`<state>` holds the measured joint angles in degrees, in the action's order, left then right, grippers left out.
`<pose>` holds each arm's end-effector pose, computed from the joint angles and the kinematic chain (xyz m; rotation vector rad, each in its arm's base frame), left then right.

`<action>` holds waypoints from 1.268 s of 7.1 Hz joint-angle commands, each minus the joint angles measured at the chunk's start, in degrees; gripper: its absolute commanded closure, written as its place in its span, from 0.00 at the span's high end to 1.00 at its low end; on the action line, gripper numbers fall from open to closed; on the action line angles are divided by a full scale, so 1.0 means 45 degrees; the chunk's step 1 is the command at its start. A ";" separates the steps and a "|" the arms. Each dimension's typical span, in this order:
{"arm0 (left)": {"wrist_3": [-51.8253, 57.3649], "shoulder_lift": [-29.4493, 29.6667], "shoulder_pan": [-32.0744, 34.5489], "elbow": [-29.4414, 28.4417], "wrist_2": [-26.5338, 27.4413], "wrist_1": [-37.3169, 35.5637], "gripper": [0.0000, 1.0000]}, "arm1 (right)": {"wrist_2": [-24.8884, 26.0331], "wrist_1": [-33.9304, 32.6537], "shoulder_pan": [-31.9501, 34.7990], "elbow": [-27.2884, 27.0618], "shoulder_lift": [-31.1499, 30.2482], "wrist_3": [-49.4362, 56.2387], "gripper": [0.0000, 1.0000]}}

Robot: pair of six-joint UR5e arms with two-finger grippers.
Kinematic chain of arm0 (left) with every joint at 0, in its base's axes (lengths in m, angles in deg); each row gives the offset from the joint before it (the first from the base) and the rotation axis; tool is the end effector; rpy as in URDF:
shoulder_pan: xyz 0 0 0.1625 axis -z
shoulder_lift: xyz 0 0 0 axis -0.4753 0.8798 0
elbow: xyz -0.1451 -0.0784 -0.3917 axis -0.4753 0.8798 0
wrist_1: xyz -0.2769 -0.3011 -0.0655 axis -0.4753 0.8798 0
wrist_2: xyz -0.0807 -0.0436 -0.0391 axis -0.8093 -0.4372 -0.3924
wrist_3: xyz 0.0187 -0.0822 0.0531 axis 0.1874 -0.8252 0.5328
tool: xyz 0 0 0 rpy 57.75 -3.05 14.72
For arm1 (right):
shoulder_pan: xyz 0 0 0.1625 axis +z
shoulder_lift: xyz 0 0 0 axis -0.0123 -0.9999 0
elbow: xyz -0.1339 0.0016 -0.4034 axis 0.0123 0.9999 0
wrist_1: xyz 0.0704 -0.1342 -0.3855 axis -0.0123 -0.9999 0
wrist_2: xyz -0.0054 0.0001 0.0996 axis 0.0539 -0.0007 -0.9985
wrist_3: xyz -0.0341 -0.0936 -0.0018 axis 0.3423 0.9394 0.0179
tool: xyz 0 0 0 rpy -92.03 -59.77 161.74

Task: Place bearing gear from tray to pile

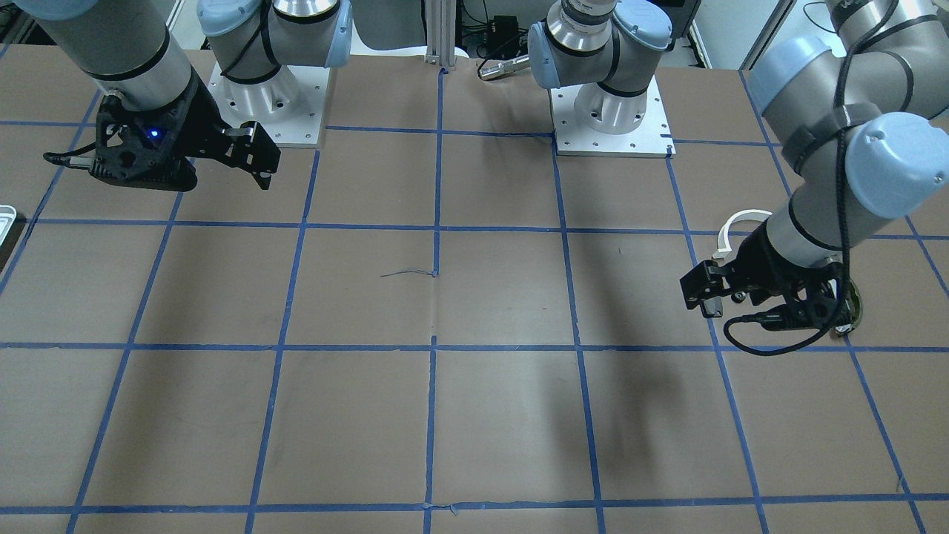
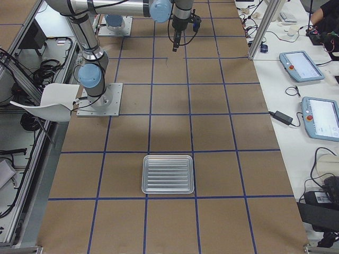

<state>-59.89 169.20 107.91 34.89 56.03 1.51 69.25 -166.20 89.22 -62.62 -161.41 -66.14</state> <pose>-0.0262 -0.5780 0.3762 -0.1185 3.1201 0.0730 0.1233 -0.4817 0.4626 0.1364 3.1087 0.2209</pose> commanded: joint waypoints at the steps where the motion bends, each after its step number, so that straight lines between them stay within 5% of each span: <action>1: -0.1722 -0.0502 0.1775 -0.1106 -0.0043 0.0938 1.00 | 0.0039 -0.0054 -0.0001 0.0035 0.0008 0.0002 1.00; 3: -0.1743 -0.1496 0.1915 -0.2295 -0.0821 0.3837 1.00 | 0.0039 -0.0171 -0.0001 0.0054 -0.0012 0.0002 1.00; 9: -0.1470 -0.2752 0.1857 -0.1989 -0.0669 0.3581 1.00 | 0.0020 -0.0269 -0.0001 0.0074 0.0008 0.0002 1.00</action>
<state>-66.73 156.73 116.40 25.66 53.05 18.42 69.40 -167.34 89.21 -62.29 -161.38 -66.18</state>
